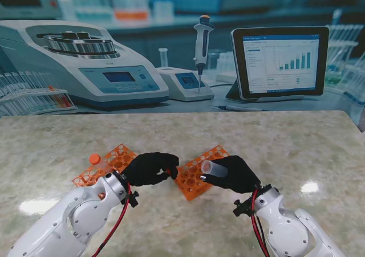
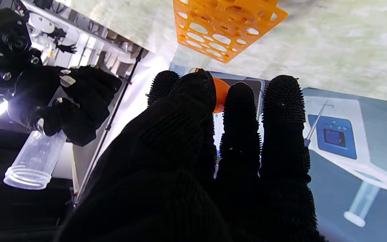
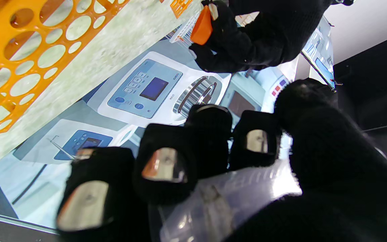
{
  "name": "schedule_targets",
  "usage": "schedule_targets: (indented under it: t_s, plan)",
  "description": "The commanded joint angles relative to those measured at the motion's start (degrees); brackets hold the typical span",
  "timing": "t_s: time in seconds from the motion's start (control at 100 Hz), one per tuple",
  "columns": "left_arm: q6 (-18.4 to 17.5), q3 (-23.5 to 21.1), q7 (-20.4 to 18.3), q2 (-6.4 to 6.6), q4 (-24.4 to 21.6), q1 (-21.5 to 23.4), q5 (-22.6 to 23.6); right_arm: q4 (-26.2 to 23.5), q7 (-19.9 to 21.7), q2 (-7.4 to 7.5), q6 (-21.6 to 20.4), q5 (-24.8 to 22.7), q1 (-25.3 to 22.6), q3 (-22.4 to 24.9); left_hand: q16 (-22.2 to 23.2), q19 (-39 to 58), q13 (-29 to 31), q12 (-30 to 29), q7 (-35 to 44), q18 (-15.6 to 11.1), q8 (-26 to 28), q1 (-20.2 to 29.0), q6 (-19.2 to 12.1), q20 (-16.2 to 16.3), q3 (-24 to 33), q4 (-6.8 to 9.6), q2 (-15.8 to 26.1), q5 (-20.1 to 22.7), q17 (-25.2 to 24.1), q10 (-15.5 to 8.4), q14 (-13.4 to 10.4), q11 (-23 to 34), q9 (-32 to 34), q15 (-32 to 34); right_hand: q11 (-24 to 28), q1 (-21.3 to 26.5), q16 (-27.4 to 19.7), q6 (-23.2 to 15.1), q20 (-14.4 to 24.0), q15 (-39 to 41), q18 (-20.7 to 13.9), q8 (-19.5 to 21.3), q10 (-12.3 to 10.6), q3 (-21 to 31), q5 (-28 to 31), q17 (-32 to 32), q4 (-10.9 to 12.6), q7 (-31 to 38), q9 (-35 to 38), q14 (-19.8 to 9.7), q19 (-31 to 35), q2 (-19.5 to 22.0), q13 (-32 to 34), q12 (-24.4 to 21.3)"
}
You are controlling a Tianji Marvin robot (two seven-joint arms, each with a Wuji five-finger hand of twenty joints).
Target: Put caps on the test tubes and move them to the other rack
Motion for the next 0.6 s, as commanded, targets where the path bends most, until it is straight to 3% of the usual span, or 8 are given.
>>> schedule_targets:
  t_s: [0.0, 0.36, 0.59]
  plan:
    - [-0.42, -0.23, 0.27, -0.26, -0.79, -0.21, -0.63, 0.13, 0.26, -0.05, 0.35, 0.11, -0.22, -0.22, 1.0, -0.86, -0.07, 2.71, -0.54, 0.83, -0.07, 5.58, 2.47, -0.74, 4.41, 0.74, 0.77, 1.13, -0.14, 1.26, -1.31, 3.61, 1.39, -1.05, 0.43, 1.54, 1.75, -4.47, 0.13, 4.4, -0.95, 3.31, 1.2, 0.63, 2.3, 1.37, 0.74, 2.8, 1.86, -1.4, 7.19, 1.79, 0.28, 0.07]
    - [-1.44, -0.07, 2.23, -0.86, -1.53, -0.9, -1.65, 0.37, 0.7, 0.06, 0.6, -0.07, 0.17, -0.37, 1.53, -1.06, -0.25, 2.81, -0.59, 1.03, 0.09, 5.59, 2.62, -0.44, 4.68, 0.69, 0.89, 1.07, -0.37, 1.39, -1.35, 3.71, 1.21, -1.09, 0.33, 1.48, 1.75, -4.17, 0.15, 4.26, -1.62, 3.36, 1.13, 1.28, 2.24, 1.38, 0.76, 2.88, 1.46, -1.72, 7.0, 1.6, 0.3, 0.14]
    - [-1.64, 0.34, 2.94, -1.51, -2.03, -1.35, -5.06, 0.53, 0.88, 0.07, 0.72, 0.14, 0.37, -0.52, 1.73, -1.15, -0.21, 2.99, -0.39, 1.03, 0.25, 5.59, 2.61, -0.33, 4.73, 0.69, 0.88, 1.09, -0.36, 1.45, -1.29, 3.72, 1.22, -1.13, 0.37, 1.5, 1.76, -4.11, 0.17, 4.22, -1.62, 3.38, 0.88, 1.36, 2.24, 1.38, 0.76, 2.9, 1.54, -1.76, 6.99, 1.51, 0.3, 0.15]
